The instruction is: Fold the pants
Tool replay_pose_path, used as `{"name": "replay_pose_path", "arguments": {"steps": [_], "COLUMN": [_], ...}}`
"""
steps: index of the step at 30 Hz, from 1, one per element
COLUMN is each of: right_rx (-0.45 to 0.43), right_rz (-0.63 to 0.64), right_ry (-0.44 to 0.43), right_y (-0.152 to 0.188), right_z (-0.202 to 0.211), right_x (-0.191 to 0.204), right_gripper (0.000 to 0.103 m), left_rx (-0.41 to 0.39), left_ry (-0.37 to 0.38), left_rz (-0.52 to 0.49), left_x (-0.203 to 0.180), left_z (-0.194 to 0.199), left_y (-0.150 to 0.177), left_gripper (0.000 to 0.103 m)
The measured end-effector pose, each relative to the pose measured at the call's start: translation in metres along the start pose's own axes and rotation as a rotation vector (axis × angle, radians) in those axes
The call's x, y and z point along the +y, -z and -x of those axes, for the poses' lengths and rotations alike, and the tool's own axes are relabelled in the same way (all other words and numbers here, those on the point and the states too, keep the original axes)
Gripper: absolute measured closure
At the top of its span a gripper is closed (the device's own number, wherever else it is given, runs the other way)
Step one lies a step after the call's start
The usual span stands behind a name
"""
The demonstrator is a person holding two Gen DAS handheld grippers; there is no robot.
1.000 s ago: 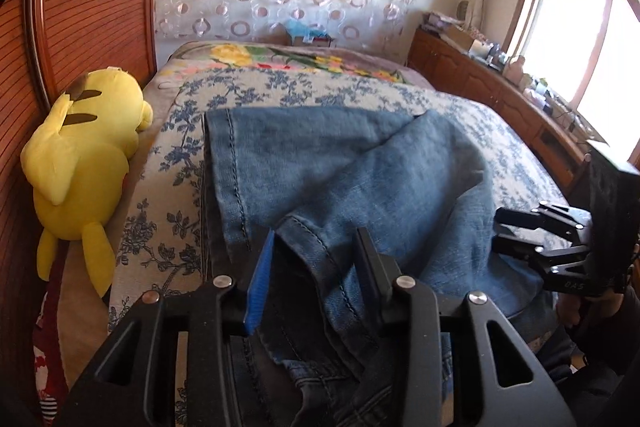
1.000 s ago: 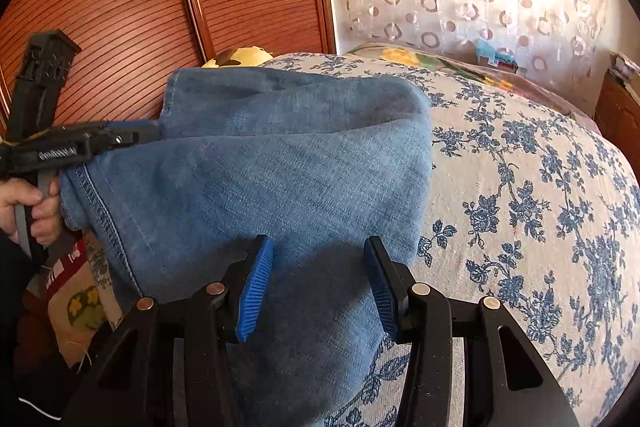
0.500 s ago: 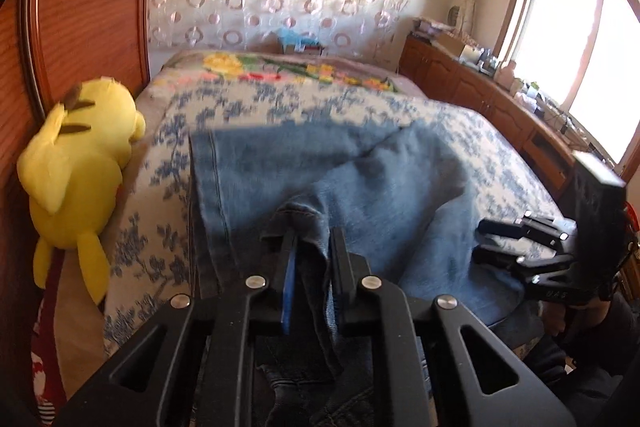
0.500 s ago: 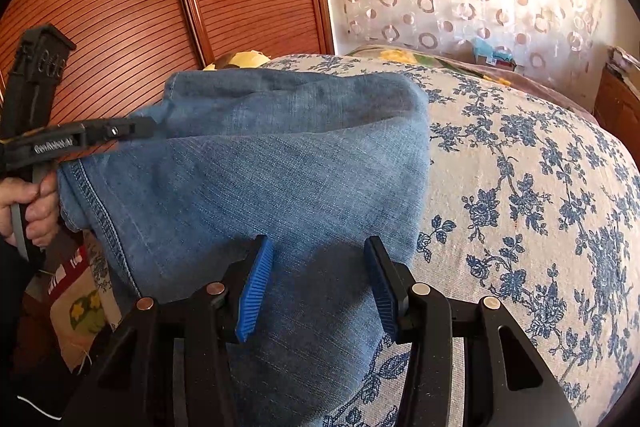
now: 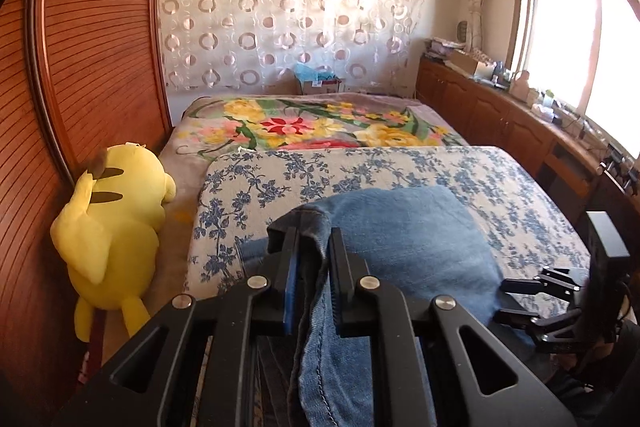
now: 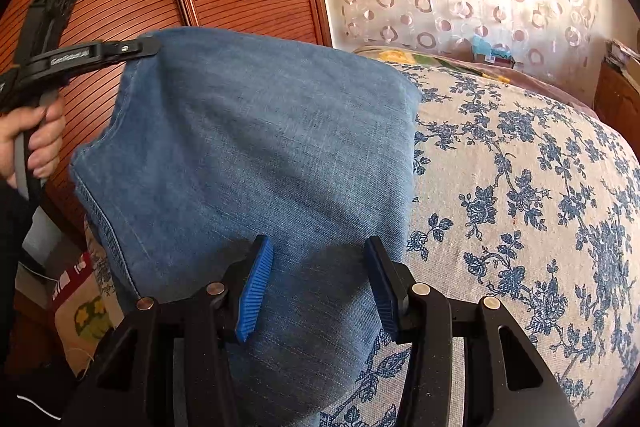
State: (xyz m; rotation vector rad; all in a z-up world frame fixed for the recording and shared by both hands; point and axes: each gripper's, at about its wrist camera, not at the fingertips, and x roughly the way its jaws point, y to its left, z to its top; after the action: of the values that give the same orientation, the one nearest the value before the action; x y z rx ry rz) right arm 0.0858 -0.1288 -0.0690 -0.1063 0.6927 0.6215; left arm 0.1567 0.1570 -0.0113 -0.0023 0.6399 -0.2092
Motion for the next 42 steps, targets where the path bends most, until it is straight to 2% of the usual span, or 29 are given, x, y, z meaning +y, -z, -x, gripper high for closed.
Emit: {"name": "replay_pose_path", "arguments": {"steps": [3, 9, 14, 21, 30, 36, 42], "right_rx": [0.002, 0.004, 0.004, 0.004, 0.006, 0.009, 0.008], "right_rz": [-0.003, -0.003, -0.003, -0.003, -0.001, 0.000, 0.002], "right_ry": [0.000, 0.000, 0.000, 0.000, 0.000, 0.000, 0.004], "right_y": [0.000, 0.000, 0.000, 0.000, 0.000, 0.000, 0.000], "right_z": [0.000, -0.001, -0.001, 0.000, -0.002, -0.003, -0.002], "right_x": [0.001, 0.001, 0.001, 0.000, 0.000, -0.001, -0.001], "right_gripper": [0.054, 0.054, 0.054, 0.054, 0.054, 0.054, 0.054], "left_rx": [0.029, 0.025, 0.053, 0.111, 0.197, 0.177, 0.157], "left_ry": [-0.033, -0.085, -0.082, -0.048, -0.086, -0.061, -0.080], "left_rz": [-0.009, 0.037, 0.071, 0.057, 0.027, 0.058, 0.044], "left_x": [0.003, 0.017, 0.025, 0.006, 0.002, 0.009, 0.002], "left_z": [-0.011, -0.009, -0.013, -0.017, -0.016, -0.009, -0.004], "left_y": [-0.001, 0.006, 0.018, 0.054, 0.106, 0.115, 0.102], "left_gripper": [0.087, 0.066, 0.066, 0.065, 0.066, 0.065, 0.065]}}
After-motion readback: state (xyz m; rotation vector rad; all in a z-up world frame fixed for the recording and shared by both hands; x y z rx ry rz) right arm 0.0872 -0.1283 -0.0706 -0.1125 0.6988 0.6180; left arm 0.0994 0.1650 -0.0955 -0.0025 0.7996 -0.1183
